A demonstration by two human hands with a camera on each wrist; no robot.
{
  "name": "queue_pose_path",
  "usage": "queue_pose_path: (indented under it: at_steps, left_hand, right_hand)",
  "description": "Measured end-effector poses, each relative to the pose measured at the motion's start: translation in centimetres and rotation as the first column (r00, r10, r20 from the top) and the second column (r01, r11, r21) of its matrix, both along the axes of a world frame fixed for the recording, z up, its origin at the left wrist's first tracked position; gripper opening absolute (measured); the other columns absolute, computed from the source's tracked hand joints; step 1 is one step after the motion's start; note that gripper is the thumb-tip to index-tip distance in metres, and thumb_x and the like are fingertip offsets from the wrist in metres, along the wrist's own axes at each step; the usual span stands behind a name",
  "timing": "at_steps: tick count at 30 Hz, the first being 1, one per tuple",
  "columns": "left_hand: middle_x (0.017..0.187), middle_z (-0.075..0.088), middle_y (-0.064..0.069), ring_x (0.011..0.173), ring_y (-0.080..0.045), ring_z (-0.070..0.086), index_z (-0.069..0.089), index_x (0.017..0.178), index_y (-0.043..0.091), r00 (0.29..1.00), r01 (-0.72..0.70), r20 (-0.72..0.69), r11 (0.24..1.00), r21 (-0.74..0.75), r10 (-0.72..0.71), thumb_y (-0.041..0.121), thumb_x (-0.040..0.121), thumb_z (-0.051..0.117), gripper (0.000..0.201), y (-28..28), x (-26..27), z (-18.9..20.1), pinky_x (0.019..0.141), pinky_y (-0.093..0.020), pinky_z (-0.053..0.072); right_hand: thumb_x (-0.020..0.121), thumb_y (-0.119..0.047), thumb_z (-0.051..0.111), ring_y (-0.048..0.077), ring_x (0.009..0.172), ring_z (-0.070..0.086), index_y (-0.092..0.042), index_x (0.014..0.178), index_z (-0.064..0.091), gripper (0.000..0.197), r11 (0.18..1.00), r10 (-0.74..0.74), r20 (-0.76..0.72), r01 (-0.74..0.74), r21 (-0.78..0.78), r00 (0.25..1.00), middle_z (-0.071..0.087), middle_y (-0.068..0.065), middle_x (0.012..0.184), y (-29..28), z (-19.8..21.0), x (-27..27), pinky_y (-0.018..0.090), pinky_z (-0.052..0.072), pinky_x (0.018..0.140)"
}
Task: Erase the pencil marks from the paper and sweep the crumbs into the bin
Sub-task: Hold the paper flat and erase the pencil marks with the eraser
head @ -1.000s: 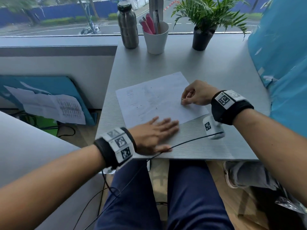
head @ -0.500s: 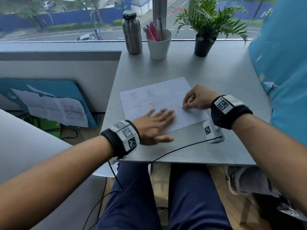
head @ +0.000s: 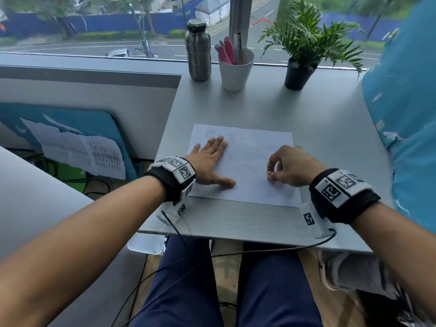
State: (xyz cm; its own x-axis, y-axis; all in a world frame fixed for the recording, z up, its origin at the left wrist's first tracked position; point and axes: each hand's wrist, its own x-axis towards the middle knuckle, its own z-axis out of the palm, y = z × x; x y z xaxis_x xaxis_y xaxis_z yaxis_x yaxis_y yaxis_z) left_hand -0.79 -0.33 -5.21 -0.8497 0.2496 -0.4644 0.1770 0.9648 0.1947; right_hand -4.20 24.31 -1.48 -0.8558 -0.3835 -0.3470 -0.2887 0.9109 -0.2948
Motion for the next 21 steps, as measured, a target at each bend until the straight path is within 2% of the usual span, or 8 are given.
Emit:
queue_pose_path:
  at_steps: [3,6,8,10,12,15,18,21]
  left_hand:
    - [0.157,-0.031,0.002,0.145,-0.015,-0.025,-0.023,0.151,0.018,1.000,0.000,-0.001,1.000,0.001,0.000,0.085,0.070,0.048,0.126,0.2,0.2,0.0,0.117,-0.042,-0.013]
    - [0.156,-0.032,0.003,0.145,-0.016,-0.026,-0.023,0.151,0.022,1.000,-0.021,0.018,1.000,-0.008,0.022,0.089,0.062,0.051,0.133,0.1,-0.3,0.1,0.118,-0.047,-0.012]
    - [0.156,-0.033,0.004,0.145,-0.017,-0.025,-0.023,0.151,0.026,0.999,-0.027,0.024,1.000,-0.015,0.027,0.092,0.056,0.052,0.138,0.0,-0.8,0.2,0.118,-0.050,-0.011]
    - [0.156,-0.032,0.005,0.145,-0.018,-0.025,-0.023,0.150,0.028,1.000,-0.016,0.015,1.000,-0.015,0.017,0.094,0.051,0.053,0.141,-0.1,-1.1,0.1,0.118,-0.051,-0.011]
    - [0.156,-0.032,0.007,0.145,-0.016,-0.026,-0.023,0.151,0.029,1.000,-0.015,0.004,1.000,-0.003,0.015,0.095,0.049,0.053,0.143,-0.3,-1.2,-0.1,0.117,-0.051,-0.012]
    - [0.155,-0.034,0.008,0.144,-0.015,-0.028,-0.024,0.150,0.030,1.000,-0.017,0.007,1.000,0.013,0.017,0.097,0.047,0.052,0.144,-0.5,-1.2,-0.3,0.117,-0.052,-0.013]
    - [0.154,-0.035,0.009,0.143,-0.014,-0.030,-0.026,0.149,0.030,1.000,-0.006,0.013,1.000,0.014,0.006,0.097,0.047,0.052,0.145,-0.5,-1.3,-0.4,0.117,-0.052,-0.012]
    - [0.154,-0.035,0.009,0.143,-0.014,-0.029,-0.025,0.150,0.030,1.000,-0.005,0.020,1.000,0.016,0.005,0.096,0.048,0.054,0.144,-0.5,-1.2,-0.1,0.117,-0.051,-0.014]
  right_hand:
    - [0.070,-0.018,0.082,0.007,0.074,0.060,-0.024,0.068,0.074,0.010,0.995,0.089,-0.043,-0.090,-0.032,0.995,0.067,-0.011,0.068,-1.3,1.2,-0.5,0.027,0.055,0.077]
    - [0.071,-0.015,0.082,-0.004,0.056,0.057,-0.018,0.077,0.078,0.008,0.982,0.073,-0.121,-0.093,-0.167,0.990,0.068,-0.006,0.065,-4.0,1.5,-1.7,0.003,0.042,0.055]
    - [0.070,-0.020,0.083,0.004,0.063,0.063,-0.017,0.081,0.078,0.012,0.968,0.087,-0.150,-0.119,-0.220,0.985,0.071,-0.003,0.071,-5.8,1.0,-2.7,0.006,0.043,0.058]
    - [0.071,-0.023,0.083,0.011,0.072,0.066,-0.017,0.083,0.079,0.014,0.960,0.062,-0.160,-0.103,-0.261,0.985,0.074,-0.001,0.077,-7.0,0.5,-3.8,0.019,0.051,0.069]
    - [0.072,-0.023,0.081,0.013,0.076,0.067,-0.016,0.083,0.079,0.014,0.957,-0.008,-0.179,-0.044,-0.287,0.984,0.075,0.000,0.080,-7.4,0.0,-4.7,0.023,0.053,0.077]
    - [0.070,-0.020,0.080,0.014,0.071,0.067,-0.015,0.079,0.079,0.010,0.950,0.013,-0.177,-0.068,-0.305,0.984,0.074,0.000,0.074,-8.0,-0.7,-3.4,0.024,0.055,0.072]
    - [0.069,-0.018,0.079,0.010,0.066,0.066,-0.016,0.077,0.080,0.009,0.936,0.217,-0.086,-0.232,-0.266,0.972,0.073,-0.002,0.070,-8.1,-0.6,-1.1,0.017,0.051,0.065]
    - [0.071,-0.022,0.079,0.006,0.068,0.064,-0.018,0.082,0.080,0.012,0.955,0.103,-0.117,-0.131,-0.266,0.988,0.076,-0.002,0.076,-7.5,-0.3,-4.0,0.017,0.052,0.070]
